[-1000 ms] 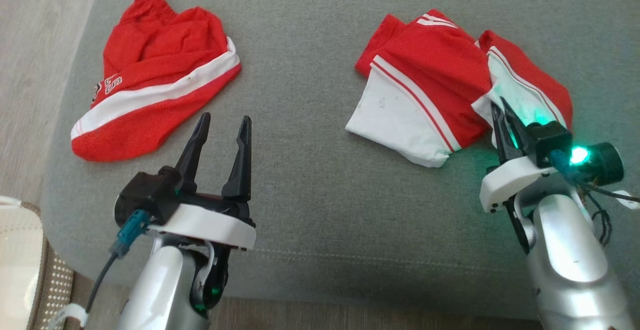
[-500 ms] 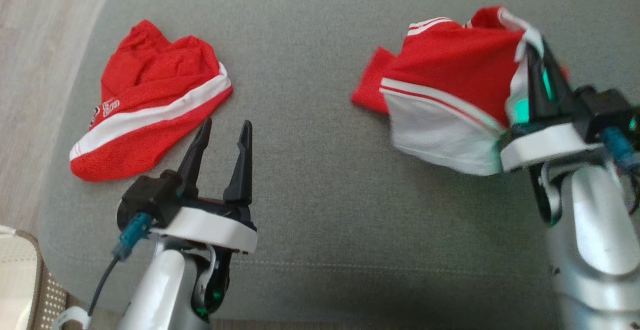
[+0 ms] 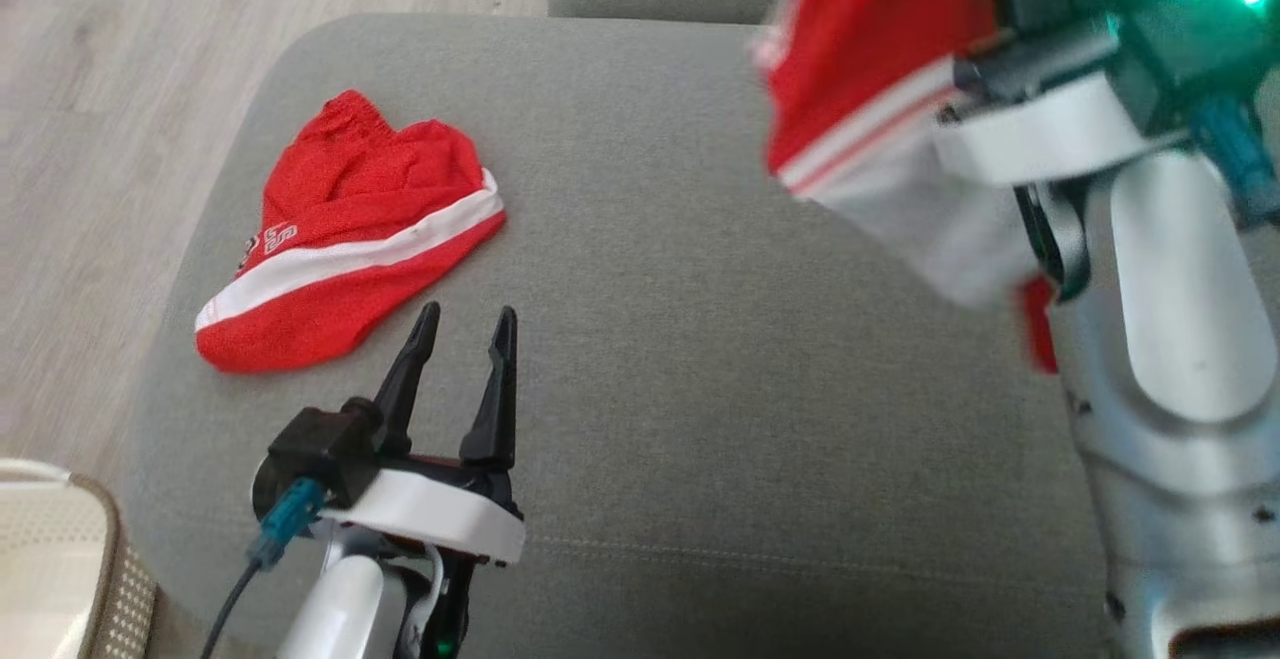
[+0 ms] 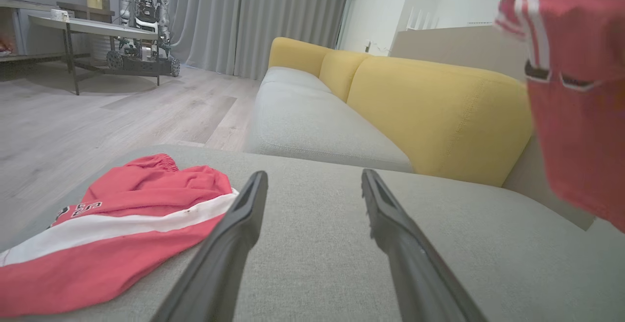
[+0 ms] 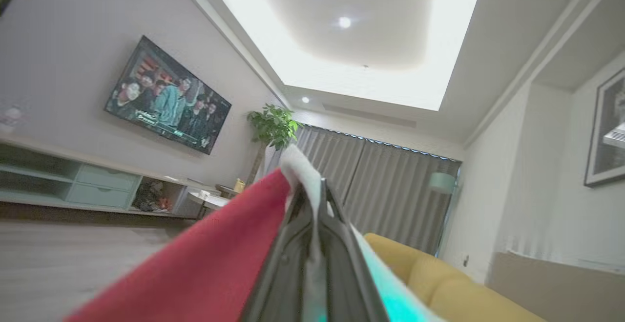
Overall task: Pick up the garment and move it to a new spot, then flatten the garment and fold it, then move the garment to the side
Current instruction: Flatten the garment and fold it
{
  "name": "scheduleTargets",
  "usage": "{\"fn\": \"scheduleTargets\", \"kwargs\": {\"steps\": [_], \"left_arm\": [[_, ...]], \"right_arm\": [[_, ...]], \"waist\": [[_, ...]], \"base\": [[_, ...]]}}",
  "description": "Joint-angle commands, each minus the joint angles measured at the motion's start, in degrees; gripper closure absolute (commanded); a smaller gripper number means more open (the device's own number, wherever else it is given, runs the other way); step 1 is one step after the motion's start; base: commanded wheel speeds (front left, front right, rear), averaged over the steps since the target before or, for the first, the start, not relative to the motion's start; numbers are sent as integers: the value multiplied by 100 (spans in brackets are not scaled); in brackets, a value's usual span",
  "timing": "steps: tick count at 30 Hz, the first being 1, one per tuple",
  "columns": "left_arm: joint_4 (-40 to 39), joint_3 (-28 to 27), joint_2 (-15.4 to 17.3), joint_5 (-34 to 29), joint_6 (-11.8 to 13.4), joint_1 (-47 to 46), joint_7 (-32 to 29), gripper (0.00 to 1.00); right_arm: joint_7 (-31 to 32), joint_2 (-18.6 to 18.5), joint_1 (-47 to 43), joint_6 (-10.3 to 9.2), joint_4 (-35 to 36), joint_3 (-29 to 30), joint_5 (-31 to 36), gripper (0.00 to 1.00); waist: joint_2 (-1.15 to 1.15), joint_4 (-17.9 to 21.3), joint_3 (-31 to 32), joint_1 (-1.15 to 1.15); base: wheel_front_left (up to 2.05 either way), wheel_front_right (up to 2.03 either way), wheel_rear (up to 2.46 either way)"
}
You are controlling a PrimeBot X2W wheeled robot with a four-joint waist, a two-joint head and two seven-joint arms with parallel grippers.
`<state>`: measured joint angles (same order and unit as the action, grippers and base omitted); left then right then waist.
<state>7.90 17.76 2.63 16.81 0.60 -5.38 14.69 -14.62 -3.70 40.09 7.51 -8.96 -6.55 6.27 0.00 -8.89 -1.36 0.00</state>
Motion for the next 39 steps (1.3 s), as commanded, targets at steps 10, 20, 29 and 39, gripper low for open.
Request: {"fn": "scheduleTargets", "kwargs": {"steps": [10, 20, 29, 39], "left_arm": [[-277, 130, 25, 191, 60, -394, 30, 0], [-291, 317, 25, 336, 112, -658, 30, 0], [-285, 191, 25, 321, 126, -785, 30, 0], [-333, -82, 25, 267, 165, -763, 30, 0]], "right_arm": [[420, -338, 1113, -2, -2080, -249, 24, 100], [606, -841, 1622, -2, -4216, 1008, 1325, 0], [69, -156, 1316, -2, -3947, 2196, 2161, 0], [-36, 78, -21, -2, -2164, 1122, 710, 0]], "waist": [[0, -536, -595, 0], [0, -796, -1085, 0], [0, -415, -1007, 0], [0, 113, -736, 0]], "base": [[0, 0, 0], [0, 0, 0], [0, 0, 0], [0, 0, 0]]}}
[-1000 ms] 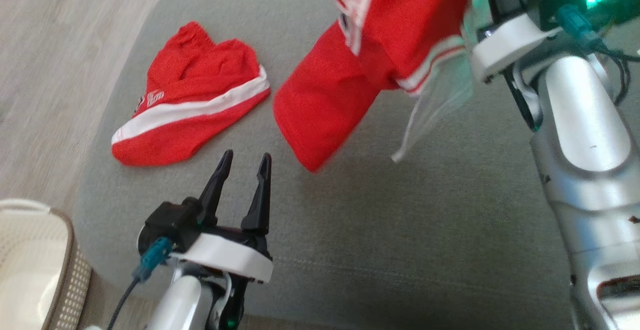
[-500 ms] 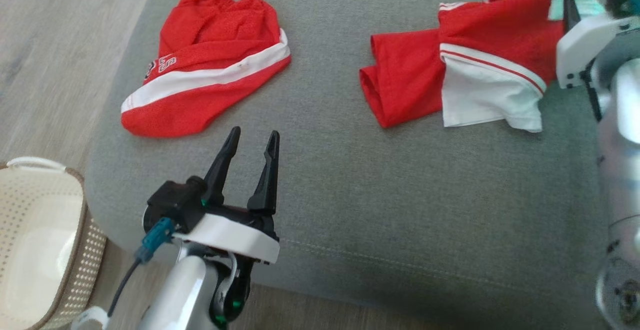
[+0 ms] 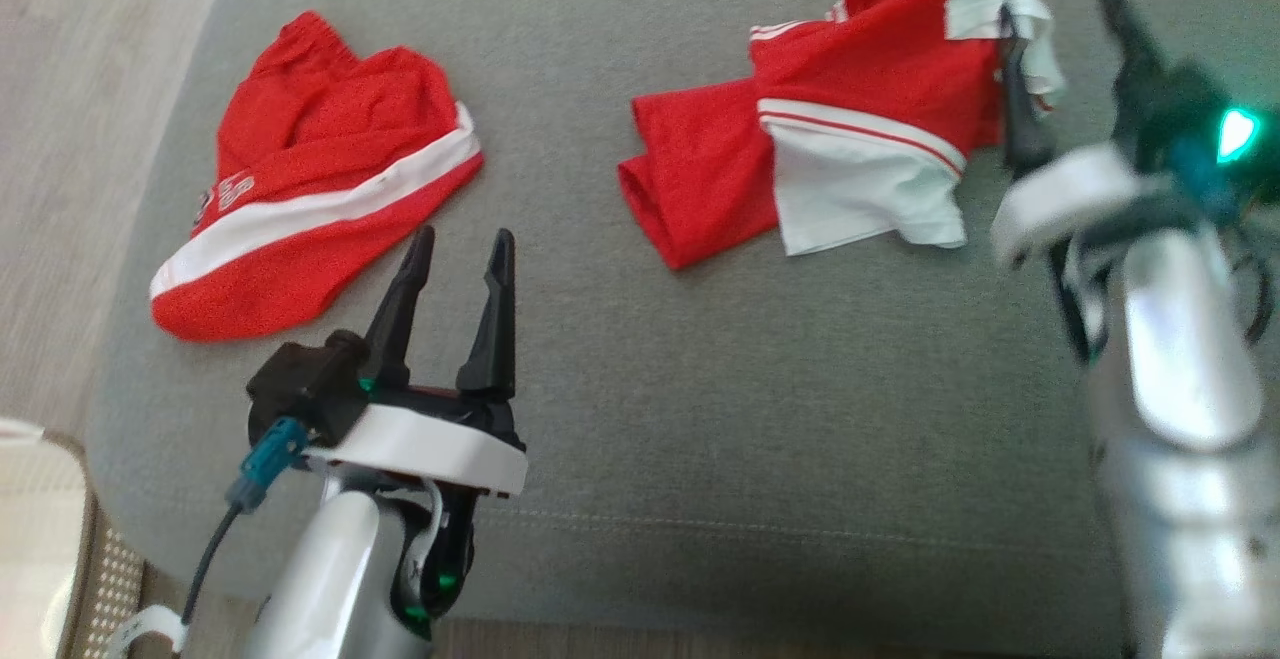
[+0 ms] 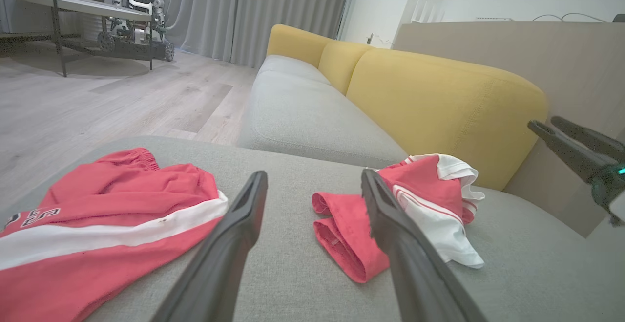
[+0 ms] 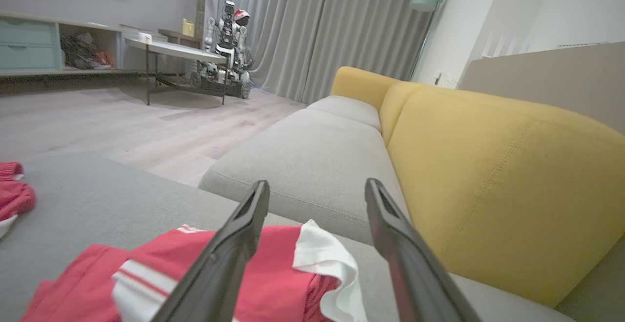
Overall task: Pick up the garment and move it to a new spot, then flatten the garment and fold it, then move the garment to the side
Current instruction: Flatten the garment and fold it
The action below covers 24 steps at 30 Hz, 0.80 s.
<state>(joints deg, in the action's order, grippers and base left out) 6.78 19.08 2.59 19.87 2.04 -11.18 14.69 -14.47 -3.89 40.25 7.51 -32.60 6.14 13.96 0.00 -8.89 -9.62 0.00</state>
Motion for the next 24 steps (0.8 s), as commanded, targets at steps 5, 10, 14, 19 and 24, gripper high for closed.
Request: {"fn": "scheduleTargets", "kwargs": {"steps": [5, 10, 14, 19, 24], "left_arm": [[-225, -375, 29, -64, 24, -55, 30, 0], [-224, -514, 29, -123, -9, 121, 30, 0], [-209, -582, 29, -164, -41, 219, 30, 0], [-211, -558, 29, -193, -75, 174, 30, 0], [-223, -387, 29, -159, -93, 95, 30, 0]], "right_arm": [[-51, 100, -1208, -2, 1323, -607, -752, 0], [-52, 101, -2138, -2, 2012, -653, -1217, 0], [-52, 101, -2516, -2, 2118, -712, -1396, 0], [-52, 101, -2448, -2, 2068, -867, -1387, 0], [-52, 101, -2008, -2, 1680, -1136, -1229, 0]], "waist": [[0, 337, 222, 0], [0, 489, 337, 0], [0, 550, 368, 0], [0, 448, 291, 0], [0, 166, 66, 0]], "base": [[0, 0, 0], [0, 0, 0], [0, 0, 0], [0, 0, 0], [0, 0, 0]]}}
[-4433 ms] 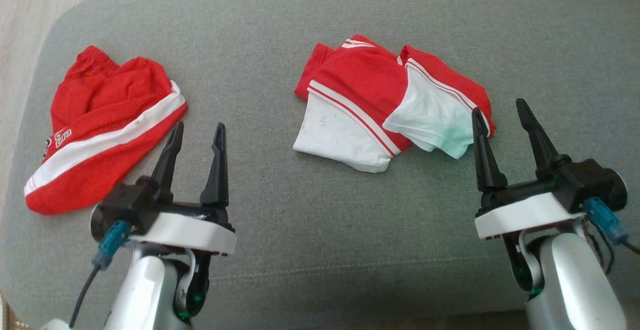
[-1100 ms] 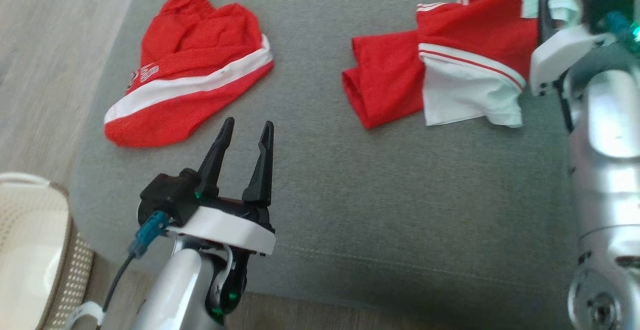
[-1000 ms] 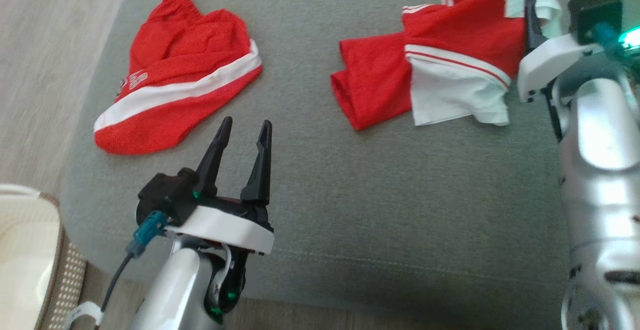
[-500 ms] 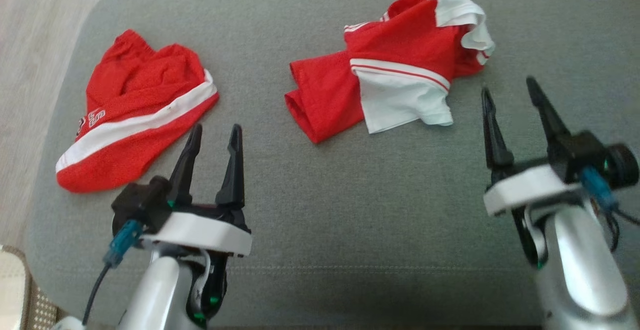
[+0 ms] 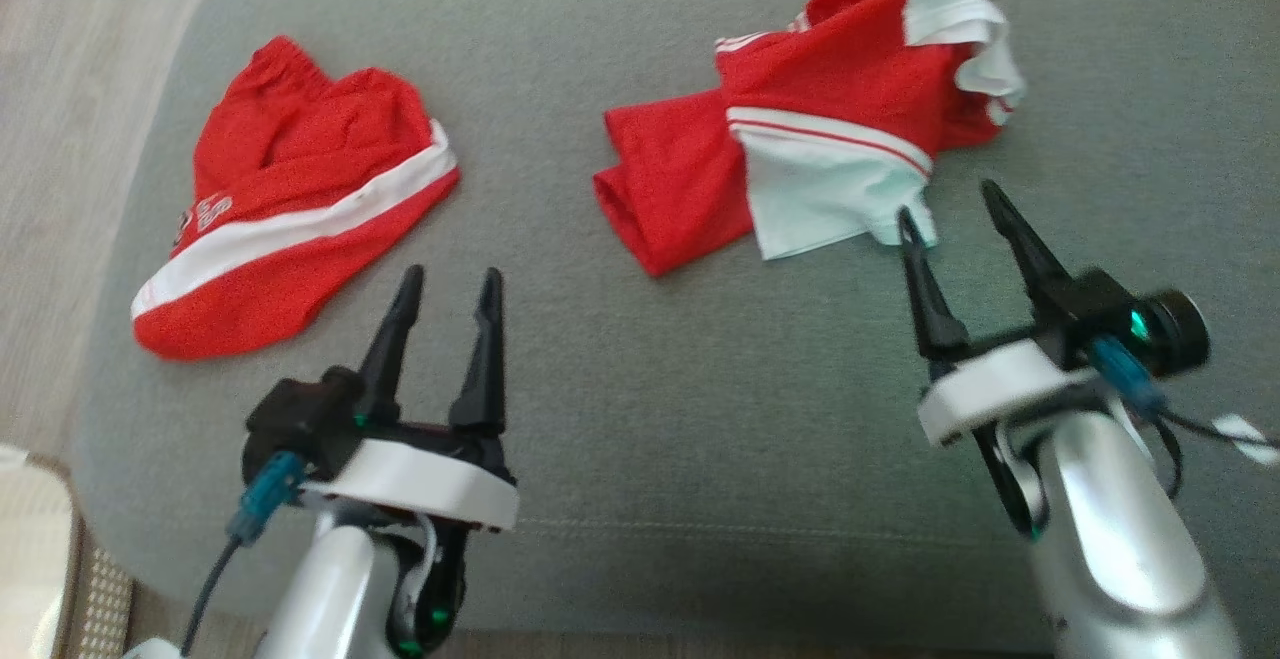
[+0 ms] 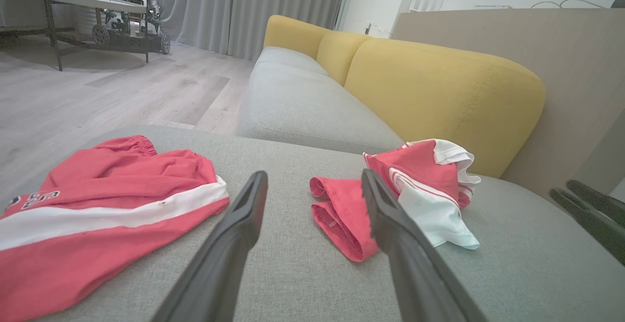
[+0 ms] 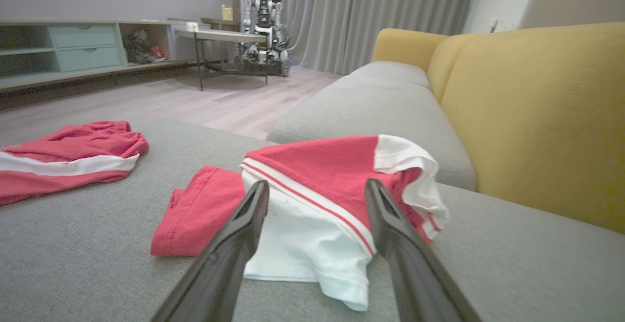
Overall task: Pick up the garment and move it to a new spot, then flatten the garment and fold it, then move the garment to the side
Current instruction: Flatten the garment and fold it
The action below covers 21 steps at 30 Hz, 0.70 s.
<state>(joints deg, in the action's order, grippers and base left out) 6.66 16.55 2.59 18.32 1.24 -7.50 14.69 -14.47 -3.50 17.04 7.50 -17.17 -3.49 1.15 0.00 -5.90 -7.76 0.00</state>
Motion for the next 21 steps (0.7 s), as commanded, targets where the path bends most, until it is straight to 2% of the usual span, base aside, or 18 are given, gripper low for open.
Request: {"fn": "scheduleTargets", "kwargs": {"steps": [1, 10, 15, 21], "left_arm": [[-206, -83, 29, 14, -15, -293, 30, 0], [-161, 386, 29, 180, 20, -504, 30, 0], [-171, 499, 29, 282, 90, -522, 30, 0], [-197, 565, 29, 336, 115, -554, 30, 0]], "right_arm": [[-52, 62, 446, -1, 6, -239, 109, 0], [-49, 62, 1781, -1, -1624, -357, 778, 0], [-48, 62, 2370, -1, -2542, 42, 1447, 0], [-49, 62, 2633, -1, -2978, 496, 1977, 0]], "waist": [[0, -208, -179, 0], [0, -1011, -620, 0], [0, -1363, -713, 0], [0, -1518, -771, 0]], "base": [[0, 0, 0], [0, 0, 0], [0, 0, 0], [0, 0, 0]]}}
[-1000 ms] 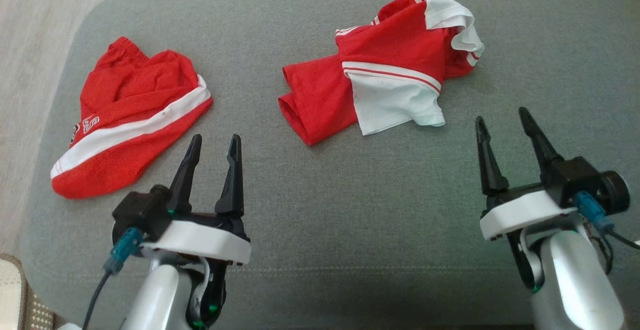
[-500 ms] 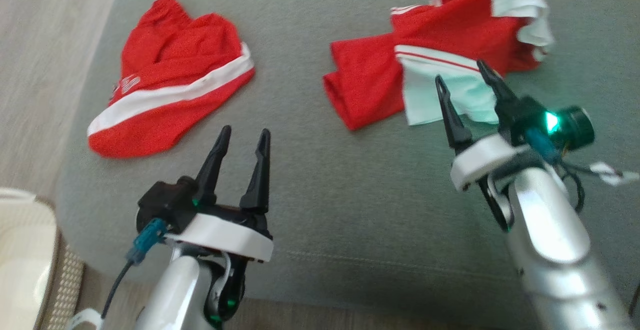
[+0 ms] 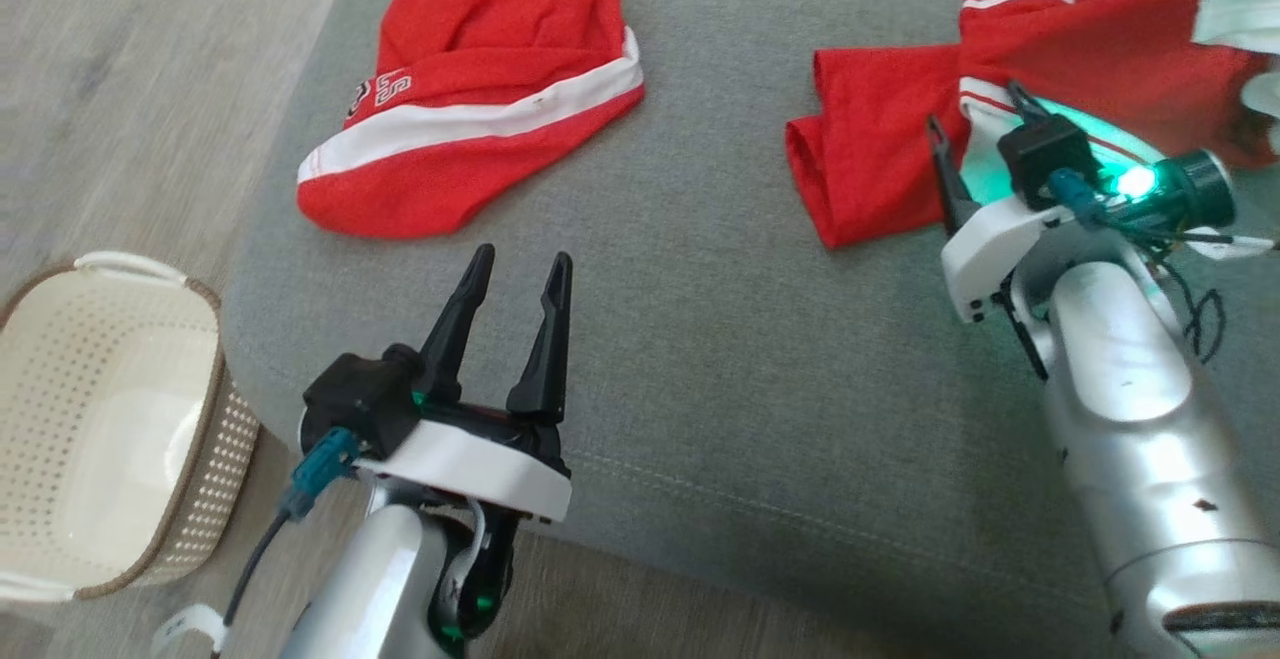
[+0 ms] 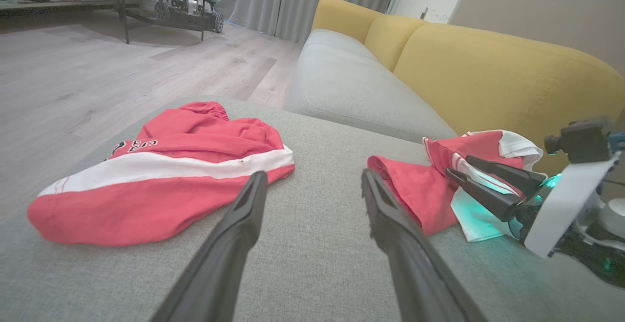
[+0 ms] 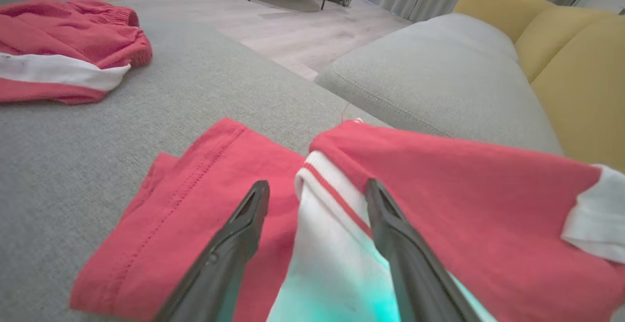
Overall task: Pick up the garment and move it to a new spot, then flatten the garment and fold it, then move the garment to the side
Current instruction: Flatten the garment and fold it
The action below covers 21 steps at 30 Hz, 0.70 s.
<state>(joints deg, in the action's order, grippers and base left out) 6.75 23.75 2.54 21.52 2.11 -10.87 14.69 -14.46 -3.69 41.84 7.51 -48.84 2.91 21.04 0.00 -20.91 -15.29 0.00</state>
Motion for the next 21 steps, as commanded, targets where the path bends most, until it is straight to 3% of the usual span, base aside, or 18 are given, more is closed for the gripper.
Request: {"fn": "scheduleTargets", "kwargs": {"steps": [1, 2, 3, 9, 15, 21], "left_arm": [[-212, -138, 33, 24, 35, -224, 30, 0], [-217, -124, 33, 31, 41, -230, 30, 0], [-221, -116, 33, 37, 49, -235, 30, 0], [-175, -187, 33, -7, 64, -205, 30, 0], [-126, -382, 33, -129, 41, -146, 30, 0], [-130, -521, 33, -230, 0, -94, 30, 0]], "right_arm": [[-51, 81, 199, -2, 125, -59, 34, 0], [-51, 81, 248, -2, 67, 0, 39, 14], [-52, 81, 300, -2, 60, 36, 27, 100], [-52, 81, 353, -2, 554, -319, -684, 100], [-53, 81, -88, -2, 1641, -686, -1685, 100], [-53, 81, -682, -2, 2090, -25, -2318, 100]], "waist": [[0, -35, -25, 0], [0, -49, -33, 0], [0, -56, -40, 0], [0, 142, 44, 0], [0, 758, 337, 0], [0, 1430, 586, 0]], "base": [[0, 0, 0], [0, 0, 0], [0, 0, 0], [0, 0, 0], [0, 0, 0], [0, 0, 0]]}}
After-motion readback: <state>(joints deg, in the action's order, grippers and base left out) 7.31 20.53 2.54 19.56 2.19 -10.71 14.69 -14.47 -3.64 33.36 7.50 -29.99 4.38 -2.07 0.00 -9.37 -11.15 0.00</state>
